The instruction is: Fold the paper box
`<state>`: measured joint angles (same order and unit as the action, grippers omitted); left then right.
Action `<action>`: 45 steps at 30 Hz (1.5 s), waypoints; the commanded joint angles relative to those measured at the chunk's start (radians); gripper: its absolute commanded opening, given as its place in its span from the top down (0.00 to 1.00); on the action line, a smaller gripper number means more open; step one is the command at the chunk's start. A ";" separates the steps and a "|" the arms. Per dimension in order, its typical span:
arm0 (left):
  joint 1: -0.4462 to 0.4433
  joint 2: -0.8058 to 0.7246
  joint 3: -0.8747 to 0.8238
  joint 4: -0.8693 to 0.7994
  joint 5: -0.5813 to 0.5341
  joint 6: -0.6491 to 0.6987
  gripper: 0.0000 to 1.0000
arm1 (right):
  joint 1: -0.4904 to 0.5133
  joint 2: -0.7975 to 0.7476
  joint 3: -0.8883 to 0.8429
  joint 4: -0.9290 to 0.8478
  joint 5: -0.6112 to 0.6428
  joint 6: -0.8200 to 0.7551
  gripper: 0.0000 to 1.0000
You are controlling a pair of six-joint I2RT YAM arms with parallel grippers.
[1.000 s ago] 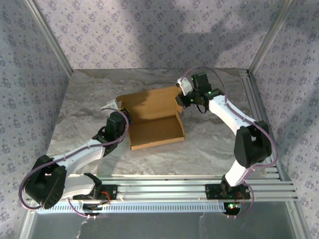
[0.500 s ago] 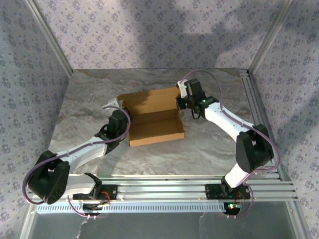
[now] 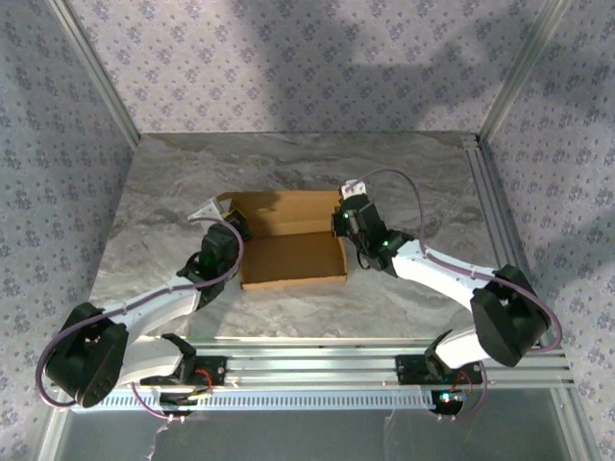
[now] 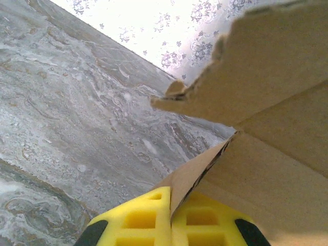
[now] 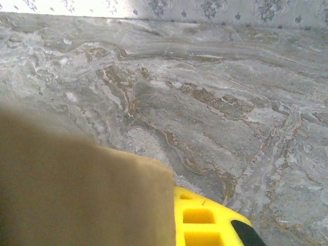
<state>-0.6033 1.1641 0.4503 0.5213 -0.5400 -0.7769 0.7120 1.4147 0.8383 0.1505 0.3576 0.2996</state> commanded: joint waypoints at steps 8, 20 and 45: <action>-0.035 -0.069 -0.110 0.059 0.038 -0.085 1.00 | 0.136 -0.032 -0.190 0.251 0.153 0.054 1.00; -0.045 -0.165 -0.188 0.003 0.068 -0.139 0.87 | 0.188 -0.087 -0.359 0.409 0.217 0.030 1.00; -0.055 -0.230 -0.302 -0.055 0.059 -0.196 0.96 | 0.231 -0.046 -0.436 0.463 0.203 0.000 0.89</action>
<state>-0.6506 0.9424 0.1722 0.5529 -0.4713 -0.9302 0.9318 1.3571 0.4271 0.7033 0.5690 0.2806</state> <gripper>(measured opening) 0.049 0.102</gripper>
